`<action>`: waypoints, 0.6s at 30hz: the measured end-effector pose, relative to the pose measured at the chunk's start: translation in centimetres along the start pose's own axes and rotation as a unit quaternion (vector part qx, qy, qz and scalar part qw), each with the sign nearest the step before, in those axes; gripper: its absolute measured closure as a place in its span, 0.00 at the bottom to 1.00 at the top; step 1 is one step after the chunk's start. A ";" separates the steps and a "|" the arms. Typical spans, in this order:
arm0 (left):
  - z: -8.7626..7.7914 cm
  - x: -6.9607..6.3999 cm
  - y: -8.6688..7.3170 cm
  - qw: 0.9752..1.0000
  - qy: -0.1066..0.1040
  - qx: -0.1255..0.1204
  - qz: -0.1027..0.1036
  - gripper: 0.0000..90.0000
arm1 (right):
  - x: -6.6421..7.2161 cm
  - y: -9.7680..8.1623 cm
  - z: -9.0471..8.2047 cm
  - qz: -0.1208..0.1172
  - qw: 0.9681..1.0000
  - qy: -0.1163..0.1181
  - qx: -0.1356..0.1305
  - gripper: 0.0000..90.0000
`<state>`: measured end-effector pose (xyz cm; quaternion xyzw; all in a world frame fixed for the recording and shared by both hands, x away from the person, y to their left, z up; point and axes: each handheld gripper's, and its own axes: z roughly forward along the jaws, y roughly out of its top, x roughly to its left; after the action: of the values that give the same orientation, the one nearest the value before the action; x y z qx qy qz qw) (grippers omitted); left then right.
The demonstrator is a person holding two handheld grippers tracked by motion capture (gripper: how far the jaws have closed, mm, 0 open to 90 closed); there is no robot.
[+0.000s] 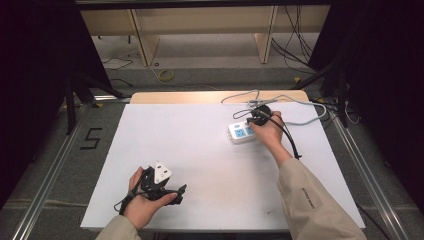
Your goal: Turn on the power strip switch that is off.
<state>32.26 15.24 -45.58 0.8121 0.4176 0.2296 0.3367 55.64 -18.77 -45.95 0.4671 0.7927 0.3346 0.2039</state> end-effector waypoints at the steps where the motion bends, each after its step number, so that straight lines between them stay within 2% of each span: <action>1: 0.0 0.0 0.0 1.000 -0.001 0.002 0.002 0.10 | 0.0 0.0 0.0 0.000 1.000 0.000 0.001 1.00; 11: 0.1 0.0 0.0 1.000 -0.002 0.002 0.002 0.10 | 0.2 0.4 0.1 -0.014 1.000 -0.005 0.016 1.00; 18: 0.1 0.0 0.0 1.000 -0.003 0.002 0.001 0.10 | 0.1 0.6 0.2 -0.012 1.000 -0.003 0.024 1.00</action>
<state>32.34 15.19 -45.60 0.8137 0.4164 0.2271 0.3360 56.10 -18.43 -45.68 0.4634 0.8052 0.3121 0.1985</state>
